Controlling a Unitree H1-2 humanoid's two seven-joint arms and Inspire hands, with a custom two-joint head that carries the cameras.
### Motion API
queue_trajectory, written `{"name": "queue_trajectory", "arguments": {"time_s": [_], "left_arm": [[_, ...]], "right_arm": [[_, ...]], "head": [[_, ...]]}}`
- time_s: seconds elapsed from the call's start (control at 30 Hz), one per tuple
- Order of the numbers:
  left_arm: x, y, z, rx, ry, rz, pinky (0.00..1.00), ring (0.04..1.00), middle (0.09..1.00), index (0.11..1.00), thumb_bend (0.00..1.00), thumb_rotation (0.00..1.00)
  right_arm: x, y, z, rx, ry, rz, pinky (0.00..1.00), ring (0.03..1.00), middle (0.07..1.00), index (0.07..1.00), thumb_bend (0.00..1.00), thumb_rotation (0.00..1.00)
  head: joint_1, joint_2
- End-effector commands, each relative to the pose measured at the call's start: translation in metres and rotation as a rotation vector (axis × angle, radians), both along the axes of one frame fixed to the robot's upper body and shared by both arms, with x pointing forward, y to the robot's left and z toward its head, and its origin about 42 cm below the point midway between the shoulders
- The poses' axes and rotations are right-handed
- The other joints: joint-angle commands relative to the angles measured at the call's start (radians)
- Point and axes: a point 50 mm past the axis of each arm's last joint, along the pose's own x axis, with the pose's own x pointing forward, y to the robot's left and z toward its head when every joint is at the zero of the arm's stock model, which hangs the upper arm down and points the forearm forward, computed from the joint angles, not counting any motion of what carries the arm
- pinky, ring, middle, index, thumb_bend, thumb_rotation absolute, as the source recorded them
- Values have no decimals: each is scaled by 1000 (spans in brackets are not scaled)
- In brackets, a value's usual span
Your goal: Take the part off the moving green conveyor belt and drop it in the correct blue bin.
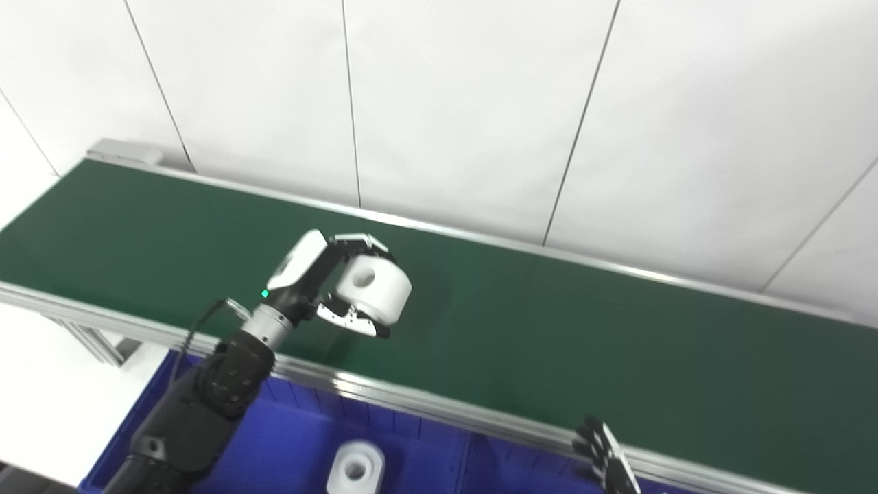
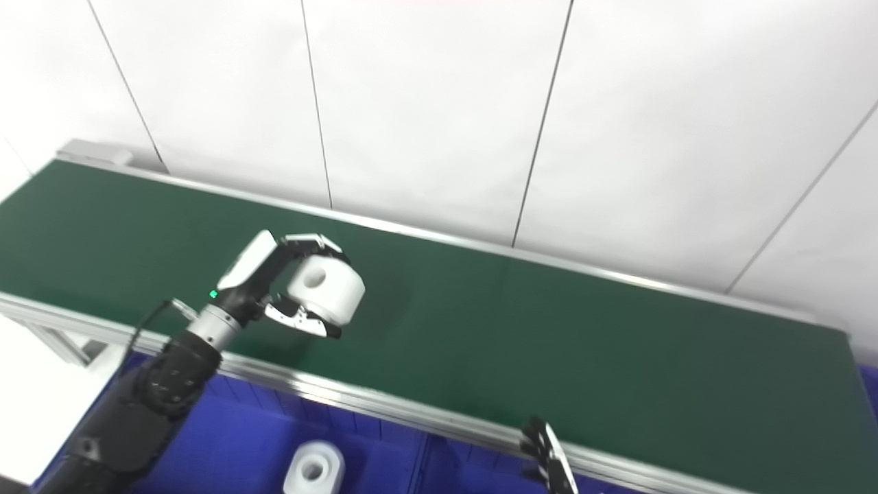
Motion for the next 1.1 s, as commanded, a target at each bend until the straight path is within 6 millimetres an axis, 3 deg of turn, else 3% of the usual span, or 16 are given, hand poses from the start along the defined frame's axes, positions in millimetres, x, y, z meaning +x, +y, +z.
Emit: {"name": "queue_trajectory", "arguments": {"time_s": [0.0,0.03,0.07,0.17,0.3,0.47,0.6,0.97,1.0,1.03,1.07], "left_arm": [[-17,8,14,23,-30,-19,488,457,495,504,501,0],[-26,7,15,23,-27,-30,486,456,496,502,501,0],[-34,6,14,23,-24,-42,486,458,499,498,501,0],[-54,1,9,34,-19,-104,489,461,499,495,501,0],[-76,-18,-1,34,57,-192,459,438,494,518,500,0],[-89,-38,-14,112,206,-279,435,430,508,509,499,0],[-91,-45,-18,176,340,-297,496,446,503,500,499,0],[-78,-66,-38,399,555,-301,534,447,534,485,496,0],[-76,-68,-42,430,581,-285,592,582,649,491,501,20],[-75,-70,-46,455,596,-267,600,610,672,492,502,24],[-74,-71,-50,477,610,-246,634,686,732,627,571,12]], "right_arm": [[-1,2,12,17,-31,2,780,868,901,943,650,276],[-1,2,14,17,-33,2,783,868,900,942,655,282],[-1,2,15,16,-35,1,784,868,900,941,658,290],[-1,3,19,9,-29,-8,786,868,898,938,673,333],[1,3,23,2,-19,-20,789,861,892,933,689,366],[1,3,25,16,-6,-19,801,862,887,929,703,364],[-1,3,23,14,-8,-12,791,861,890,934,695,356],[-3,1,18,21,-7,1,778,863,892,931,688,352],[-4,1,18,22,-7,4,780,864,892,933,687,355],[-4,1,17,22,-8,5,780,864,892,933,687,355],[-4,1,16,22,-10,6,780,863,892,933,688,356]], "head": [[-29,33],[-53,66],[-53,66],[-77,118],[-77,138],[-66,125],[-53,106],[-20,56],[-20,56],[-16,48],[-14,44]]}}
